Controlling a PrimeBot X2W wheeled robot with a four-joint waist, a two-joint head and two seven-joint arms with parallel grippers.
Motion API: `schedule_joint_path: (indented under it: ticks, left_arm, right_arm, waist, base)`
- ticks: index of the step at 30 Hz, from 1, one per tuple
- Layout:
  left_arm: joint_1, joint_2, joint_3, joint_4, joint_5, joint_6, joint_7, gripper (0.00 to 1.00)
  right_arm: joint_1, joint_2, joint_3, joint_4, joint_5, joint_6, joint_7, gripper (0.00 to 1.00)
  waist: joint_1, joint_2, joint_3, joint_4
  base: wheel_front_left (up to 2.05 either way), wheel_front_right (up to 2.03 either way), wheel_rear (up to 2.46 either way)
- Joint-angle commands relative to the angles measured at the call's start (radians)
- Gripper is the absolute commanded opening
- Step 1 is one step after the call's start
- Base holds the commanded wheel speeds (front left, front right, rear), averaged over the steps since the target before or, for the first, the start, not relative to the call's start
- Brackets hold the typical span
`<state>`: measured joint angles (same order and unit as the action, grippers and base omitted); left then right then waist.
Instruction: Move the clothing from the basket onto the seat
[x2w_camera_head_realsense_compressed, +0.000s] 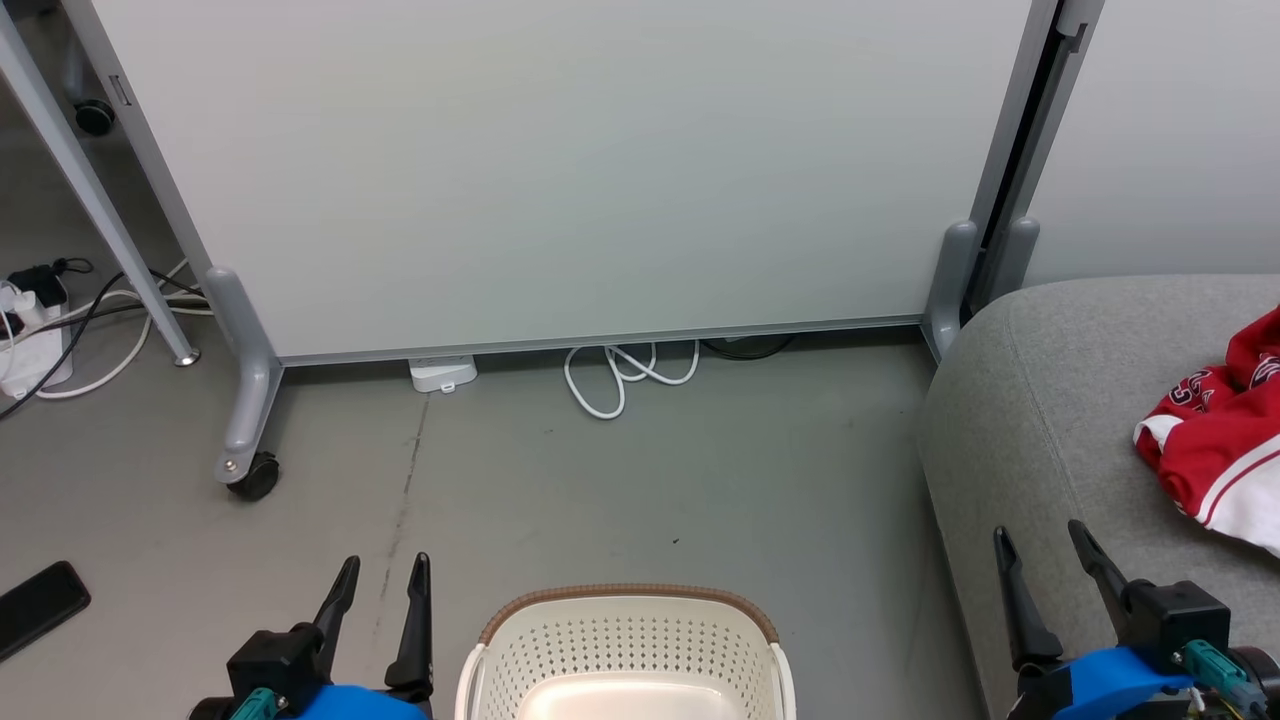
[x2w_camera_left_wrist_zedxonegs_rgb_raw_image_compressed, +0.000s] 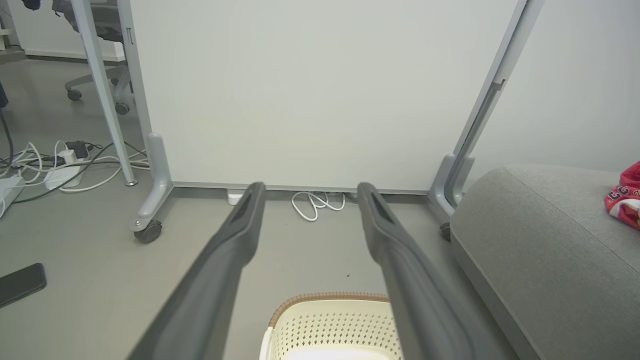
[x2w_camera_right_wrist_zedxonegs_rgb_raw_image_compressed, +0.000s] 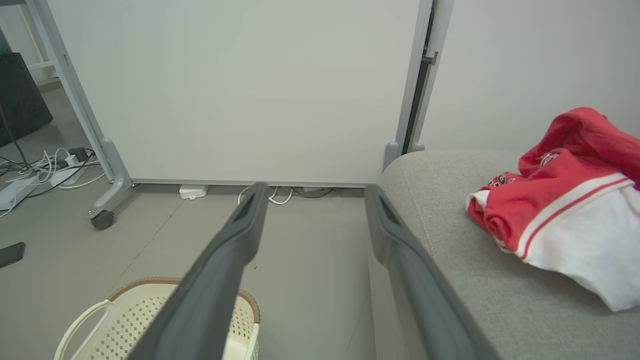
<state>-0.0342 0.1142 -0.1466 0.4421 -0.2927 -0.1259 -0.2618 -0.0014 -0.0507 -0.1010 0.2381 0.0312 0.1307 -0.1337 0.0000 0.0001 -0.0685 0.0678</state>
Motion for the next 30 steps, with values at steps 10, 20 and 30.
schedule_joint_path:
  ticks: [10,20,30]
  left_arm:
    - [-0.004,0.007,-0.015,0.005,-0.018,-0.007,-0.005,1.0]
    - [0.044,-0.009,-0.014,0.049,-0.054,0.0,0.017,0.0]
    - [0.026,-0.016,0.024,0.014,-0.227,0.0,0.067,0.0]
  right_arm:
    - [0.015,0.0,0.0,-0.005,0.006,0.0,0.004,1.0]
    - [0.014,0.007,-0.009,0.065,0.05,0.0,0.022,0.0]
    - [-0.003,0.006,-0.007,0.054,0.261,0.0,0.051,0.0]
  waist:
    - [0.0,-0.0001,0.009,0.006]
    - [0.0002,-0.0001,0.01,0.005]
    - [0.0002,-0.0001,0.015,-0.001]
  base:
    - [0.0,0.0,0.0]
    - [0.0,0.0,0.0]
    - [0.0,0.0,0.0]
